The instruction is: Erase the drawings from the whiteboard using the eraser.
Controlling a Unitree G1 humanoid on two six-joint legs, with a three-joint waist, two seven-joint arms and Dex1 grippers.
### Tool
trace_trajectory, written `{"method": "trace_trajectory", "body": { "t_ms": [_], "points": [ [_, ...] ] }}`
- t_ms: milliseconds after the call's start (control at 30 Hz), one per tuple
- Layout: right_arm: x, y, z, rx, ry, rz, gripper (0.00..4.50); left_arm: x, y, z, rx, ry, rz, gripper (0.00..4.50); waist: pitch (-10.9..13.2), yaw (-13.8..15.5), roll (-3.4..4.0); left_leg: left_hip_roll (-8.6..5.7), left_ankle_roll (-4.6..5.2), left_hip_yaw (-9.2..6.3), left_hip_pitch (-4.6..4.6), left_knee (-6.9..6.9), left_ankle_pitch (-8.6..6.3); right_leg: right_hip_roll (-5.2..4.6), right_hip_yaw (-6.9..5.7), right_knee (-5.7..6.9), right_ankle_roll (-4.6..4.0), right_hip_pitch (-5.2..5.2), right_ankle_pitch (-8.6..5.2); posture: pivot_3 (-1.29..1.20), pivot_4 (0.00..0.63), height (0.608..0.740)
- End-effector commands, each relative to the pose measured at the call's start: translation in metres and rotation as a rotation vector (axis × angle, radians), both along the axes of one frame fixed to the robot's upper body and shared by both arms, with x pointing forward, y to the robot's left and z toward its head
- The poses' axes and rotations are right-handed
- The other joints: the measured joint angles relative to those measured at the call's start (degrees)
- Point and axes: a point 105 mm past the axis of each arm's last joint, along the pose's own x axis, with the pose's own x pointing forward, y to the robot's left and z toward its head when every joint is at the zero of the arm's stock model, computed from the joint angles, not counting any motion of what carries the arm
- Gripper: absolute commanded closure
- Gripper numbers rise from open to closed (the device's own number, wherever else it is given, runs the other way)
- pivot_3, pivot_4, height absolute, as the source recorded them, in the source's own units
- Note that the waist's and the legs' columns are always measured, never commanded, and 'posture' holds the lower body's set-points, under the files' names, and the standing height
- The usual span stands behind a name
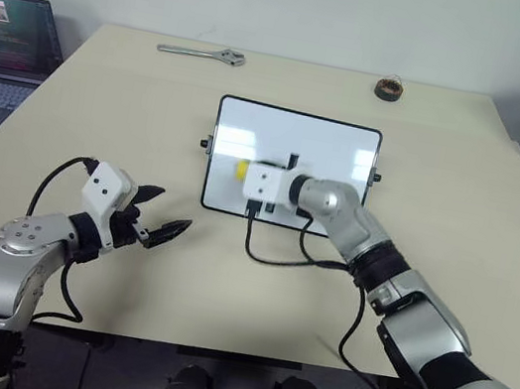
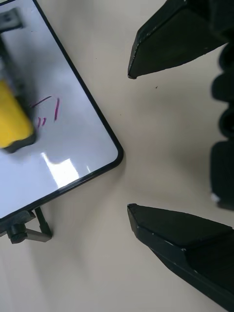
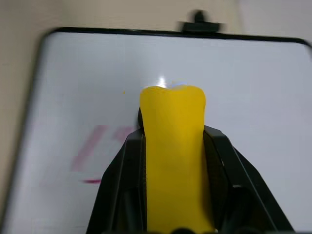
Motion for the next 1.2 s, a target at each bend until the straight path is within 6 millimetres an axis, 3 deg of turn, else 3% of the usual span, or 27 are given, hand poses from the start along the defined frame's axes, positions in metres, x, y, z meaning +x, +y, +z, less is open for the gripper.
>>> {"method": "trace_trajectory", "body": {
  "t_ms": [33,200,400,467,633,733,800,867,933,1100,1200],
  "points": [
    [-0.009,-0.004,-0.020,-0.084,0.063,0.052,3.33,0.001,-0.007,0.015,0.013,-0.048,-0.033,0.00,0.0,0.0,-0.01,-0.01,0.00,0.01,0.01,-0.01,0.00,-0.01,0.00,-0.02,0.00,0.01,0.00,0.00,0.150,0.740],
    [-0.028,-0.010,-0.046,-0.217,0.133,0.153,3.33,0.002,-0.007,0.015,0.011,-0.047,-0.036,0.00,0.0,-0.3,-0.01,0.01,0.01,0.05,0.04,-0.02,0.00,0.01,0.00,0.02,0.00,0.01,0.00,0.00,0.150,0.740],
    [-0.001,-0.011,-0.003,0.010,-0.016,-0.012,3.33,0.001,-0.007,0.013,0.009,-0.041,-0.039,0.00,0.0,-0.3,-0.01,0.01,0.01,0.01,0.05,0.02,0.01,0.02,0.00,0.09,0.00,0.01,0.00,0.00,0.150,0.740],
    [0.000,-0.010,0.002,0.035,-0.021,-0.014,3.33,0.001,-0.006,0.012,0.010,-0.038,-0.039,0.00,0.0,-0.2,-0.01,0.00,0.00,0.01,0.05,0.02,0.01,0.02,0.00,0.10,0.00,0.01,0.00,0.00,0.150,0.740],
    [-0.025,-0.007,-0.038,-0.135,0.114,0.136,3.33,0.000,-0.002,0.008,0.008,-0.034,-0.035,0.00,0.0,-0.1,-0.02,0.00,0.00,0.04,0.03,-0.01,0.01,0.01,0.00,0.01,0.00,0.01,0.00,0.00,0.150,0.740],
    [-0.037,-0.008,-0.049,-0.185,0.153,0.187,3.33,0.000,0.000,0.006,0.008,-0.032,-0.034,0.00,0.0,-0.3,-0.02,0.01,0.01,0.05,0.04,-0.01,0.01,0.01,0.00,0.00,0.00,0.02,0.00,0.00,0.150,0.740],
    [-0.034,-0.006,-0.043,-0.152,0.117,0.169,3.33,-0.001,0.000,0.005,0.009,-0.030,-0.034,0.00,0.0,-0.3,-0.02,0.01,0.01,0.05,0.04,0.00,0.01,0.02,-0.01,0.04,0.00,0.01,0.00,0.00,0.150,0.740],
    [-0.017,-0.005,-0.016,-0.026,0.024,0.069,3.33,-0.001,0.001,0.004,0.009,-0.028,-0.037,0.00,0.0,-0.3,-0.01,0.01,0.01,0.05,0.06,0.01,0.01,0.02,-0.01,0.07,0.00,0.01,0.00,0.00,0.150,0.740],
    [-0.008,-0.007,-0.003,0.031,-0.015,0.017,3.33,-0.001,0.001,0.004,0.010,-0.027,-0.039,0.00,0.0,-0.3,-0.01,0.03,0.00,0.04,0.05,0.02,0.01,0.04,0.00,0.11,-0.01,-0.01,0.00,0.00,0.150,0.740],
    [-0.007,-0.017,-0.009,-0.010,0.015,0.020,3.33,-0.001,0.000,0.003,0.010,-0.025,-0.047,0.00,0.0,-0.1,-0.02,0.00,0.00,0.02,0.02,0.00,0.01,0.02,0.00,0.01,0.00,0.01,0.00,0.00,0.150,0.740],
    [-0.018,-0.023,-0.026,-0.111,0.090,0.084,3.33,0.000,-0.001,0.004,0.010,-0.025,-0.049,0.00,0.0,-0.1,-0.02,0.00,0.00,0.04,0.00,0.00,0.01,0.01,0.01,-0.01,0.00,0.00,0.00,0.00,0.150,0.740]
  ]
}}
